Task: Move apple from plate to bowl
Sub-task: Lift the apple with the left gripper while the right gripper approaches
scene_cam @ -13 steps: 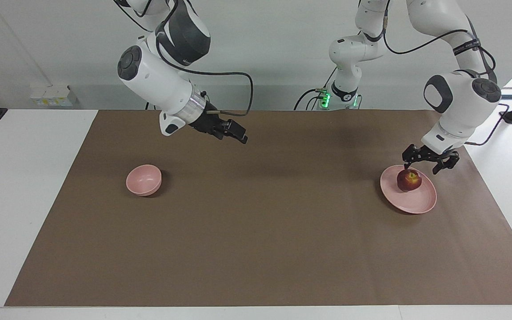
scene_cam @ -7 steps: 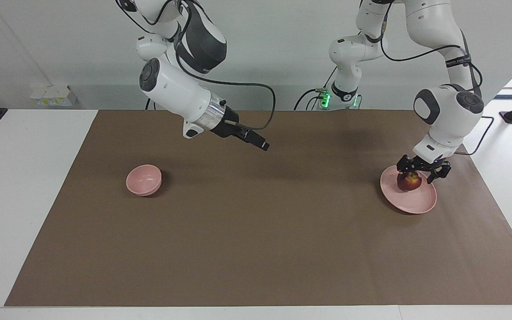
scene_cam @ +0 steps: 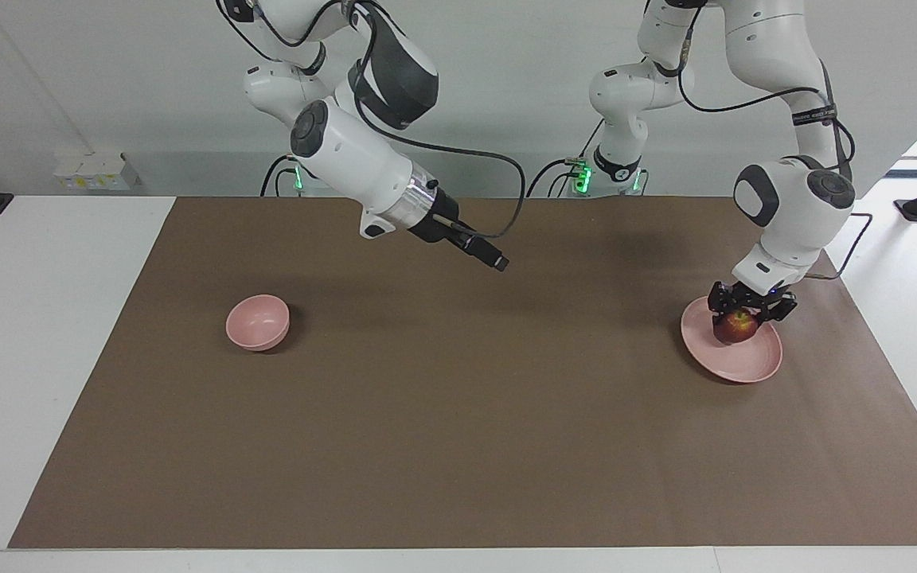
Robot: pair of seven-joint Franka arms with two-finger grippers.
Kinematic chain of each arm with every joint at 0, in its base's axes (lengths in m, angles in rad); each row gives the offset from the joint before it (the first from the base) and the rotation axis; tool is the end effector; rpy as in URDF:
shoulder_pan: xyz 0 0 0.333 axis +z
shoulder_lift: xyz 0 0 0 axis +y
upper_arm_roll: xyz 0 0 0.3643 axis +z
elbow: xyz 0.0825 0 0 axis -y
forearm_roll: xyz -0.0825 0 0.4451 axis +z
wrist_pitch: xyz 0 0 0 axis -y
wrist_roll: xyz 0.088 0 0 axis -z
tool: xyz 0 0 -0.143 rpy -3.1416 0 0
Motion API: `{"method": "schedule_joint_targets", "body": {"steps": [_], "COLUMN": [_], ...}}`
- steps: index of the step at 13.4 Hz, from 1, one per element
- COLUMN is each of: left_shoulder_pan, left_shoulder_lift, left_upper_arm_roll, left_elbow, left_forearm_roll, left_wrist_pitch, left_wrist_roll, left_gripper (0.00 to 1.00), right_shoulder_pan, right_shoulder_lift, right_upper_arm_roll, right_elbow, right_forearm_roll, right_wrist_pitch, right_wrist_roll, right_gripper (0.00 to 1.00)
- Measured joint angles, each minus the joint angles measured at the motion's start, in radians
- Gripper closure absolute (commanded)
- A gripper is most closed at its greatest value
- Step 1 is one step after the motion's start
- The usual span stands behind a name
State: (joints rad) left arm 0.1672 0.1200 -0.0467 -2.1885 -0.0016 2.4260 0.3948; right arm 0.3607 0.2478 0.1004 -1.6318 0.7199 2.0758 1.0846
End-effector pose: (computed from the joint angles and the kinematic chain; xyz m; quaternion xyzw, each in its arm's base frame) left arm 0.6101 0.0739 0.3149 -0.9890 0.1356 -0.0577 0.0117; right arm 0.6403 0.3716 0.5078 -0.8389 0.4193 0.1686 0.3033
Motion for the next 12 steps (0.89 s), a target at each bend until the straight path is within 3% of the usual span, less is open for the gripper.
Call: {"method": "schedule_joint_targets", "body": {"steps": [5, 9, 12], "left_shoulder_pan": [-0.006, -0.083, -0.165], "left_shoulder_lift": [-0.027, -0.128, -0.136], "left_upper_arm_roll": [-0.017, -0.032, -0.034], "left_elbow": [0.049, 0.056, 0.054], "left_forearm_roll": [-0.018, -0.306, -0.512], "left_wrist_pitch": [-0.046, -0.231, -0.243], "left_wrist_roll": [-0.032, -0.036, -0.042], "left_gripper": [1.0, 1.0, 1.0], "right_shoulder_pan": [0.07, 0.118, 0.149], "right_shoulder_lift": [0.048, 0.073, 0.077], "right_upper_arm_roll": [0.0, 0.0, 0.0], "right_elbow": [-0.003, -0.003, 0.002], "right_forearm_roll": [0.039, 0.083, 0.088], "right_wrist_pitch": [0.142, 0.226, 0.29], "right_wrist_roll": [0.084, 0.162, 0.317], "right_gripper": [0.0, 0.0, 0.0]}}
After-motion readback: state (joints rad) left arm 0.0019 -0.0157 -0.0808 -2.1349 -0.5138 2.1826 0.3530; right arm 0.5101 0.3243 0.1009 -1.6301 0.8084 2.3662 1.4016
